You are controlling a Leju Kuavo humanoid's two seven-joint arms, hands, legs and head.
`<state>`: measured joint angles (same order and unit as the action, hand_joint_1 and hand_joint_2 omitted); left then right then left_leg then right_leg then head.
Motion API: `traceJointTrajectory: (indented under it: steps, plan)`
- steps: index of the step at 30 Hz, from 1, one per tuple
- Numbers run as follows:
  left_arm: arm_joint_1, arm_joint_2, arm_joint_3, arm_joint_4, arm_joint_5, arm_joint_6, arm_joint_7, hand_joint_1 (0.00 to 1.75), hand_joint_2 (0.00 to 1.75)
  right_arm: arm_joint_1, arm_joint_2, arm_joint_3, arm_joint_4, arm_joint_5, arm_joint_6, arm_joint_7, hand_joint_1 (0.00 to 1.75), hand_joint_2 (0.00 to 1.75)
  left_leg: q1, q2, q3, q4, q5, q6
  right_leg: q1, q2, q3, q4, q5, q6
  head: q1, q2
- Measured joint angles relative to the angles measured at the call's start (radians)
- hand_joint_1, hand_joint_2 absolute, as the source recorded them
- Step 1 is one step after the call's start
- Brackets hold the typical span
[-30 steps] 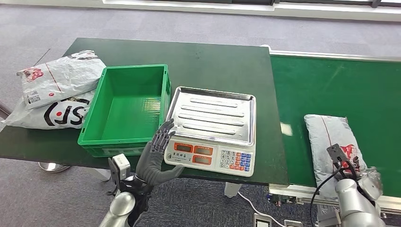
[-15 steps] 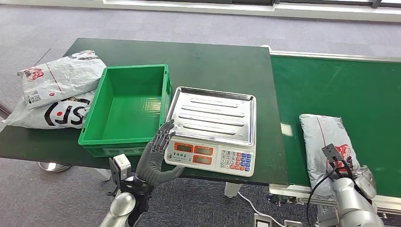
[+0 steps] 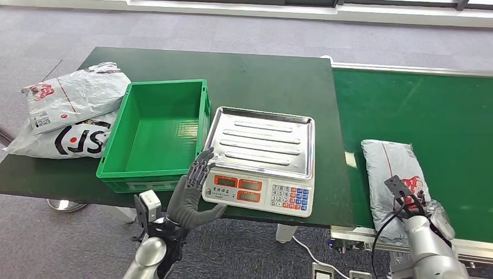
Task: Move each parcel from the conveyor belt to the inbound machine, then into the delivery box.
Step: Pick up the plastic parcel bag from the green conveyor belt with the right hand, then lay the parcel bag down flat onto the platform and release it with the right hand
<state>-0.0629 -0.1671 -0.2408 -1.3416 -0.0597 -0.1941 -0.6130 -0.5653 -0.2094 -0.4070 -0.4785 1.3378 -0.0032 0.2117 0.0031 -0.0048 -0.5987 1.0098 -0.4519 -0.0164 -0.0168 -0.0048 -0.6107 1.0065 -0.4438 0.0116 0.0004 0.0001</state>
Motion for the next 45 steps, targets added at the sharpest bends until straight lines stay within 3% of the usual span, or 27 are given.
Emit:
traceJointTrajectory:
  steps: [6, 14, 17, 22, 28, 32, 36, 40, 45]
  plan:
    - [0.031, 0.0, 0.016, -0.034, -0.001, 0.002, 0.0, 0.0, 1.75, 0.007, 0.025, 0.023, -0.038, -0.068, -0.064, -0.088, 1.75, 1.75, 0.0, 0.001, 0.001, 0.0, 0.0, 0.0, 0.0, 0.001, 0.0, 0.0, 0.0, 0.0, 0.0, 0.0]
    - [0.056, 0.002, 0.028, -0.068, -0.003, 0.002, 0.0, 0.0, 1.75, 0.021, 0.058, 0.066, -0.132, -0.139, -0.082, -0.114, 1.75, 1.75, 0.0, -0.001, 0.0, 0.0, 0.001, 0.0, 0.0, -0.002, 0.0, 0.0, 0.0, 0.0, 0.0, 0.0]
    - [0.061, 0.003, 0.029, -0.075, -0.003, 0.002, 0.0, 0.0, 1.75, 0.024, 0.065, 0.081, -0.154, -0.173, -0.133, -0.149, 1.75, 1.75, 0.0, -0.001, 0.0, 0.0, 0.0, 0.0, 0.0, -0.002, 0.0, 0.0, 0.0, 0.0, 0.0, 0.0]
    - [0.071, 0.005, 0.029, -0.093, -0.003, 0.002, -0.002, 0.0, 1.75, 0.051, 0.104, 0.098, -0.287, -0.3, -0.357, -0.307, 1.75, 1.75, 0.0, -0.001, 0.0, 0.0, 0.0, 0.0, 0.0, -0.002, 0.0, 0.0, 0.0, 0.0, 0.0, 0.0]
    - [0.071, 0.004, 0.029, -0.096, 0.001, 0.007, -0.009, 0.0, 1.75, 0.127, 0.156, 0.144, -0.528, -0.525, -0.545, -0.567, 1.75, 1.75, 0.0, -0.001, 0.0, 0.0, 0.0, 0.0, 0.0, -0.002, 0.0, 0.0, -0.001, 0.0, 0.0, 0.0]
    - [0.061, 0.003, 0.029, -0.092, 0.003, 0.007, -0.01, 0.0, 1.75, 0.189, 0.185, 0.179, -0.707, -0.602, -0.615, -0.656, 1.75, 1.75, 0.0, -0.001, 0.001, 0.0, 0.0, 0.0, 0.0, -0.002, 0.0, 0.0, -0.001, 0.0, 0.0, 0.0]
    - [0.053, 0.0, 0.029, -0.084, 0.006, 0.004, -0.012, 0.0, 1.75, 0.254, 0.204, 0.229, -0.856, -0.679, -0.585, -0.733, 1.75, 1.75, 0.0, 0.0, 0.001, 0.0, 0.0, 0.0, 0.0, -0.001, 0.0, 0.0, -0.001, 0.0, 0.0, 0.0]
    - [0.044, -0.003, 0.029, -0.077, 0.006, 0.001, -0.013, 0.0, 1.75, 0.294, 0.216, 0.292, -0.96, -0.707, -0.538, -0.731, 1.75, 1.75, 0.0, 0.0, 0.001, 0.0, 0.0, 0.0, 0.0, -0.001, 0.0, 0.0, -0.001, 0.0, 0.0, 0.0]
    - [0.028, -0.003, 0.029, -0.06, 0.009, -0.006, -0.026, 0.0, 1.75, 0.341, 0.212, 0.383, -1.032, -0.835, -0.275, -0.739, 1.75, 1.75, 0.0, 0.0, 0.001, 0.0, 0.0, 0.0, 0.0, 0.0, 0.0, 0.0, -0.001, -0.001, 0.0, 0.0]
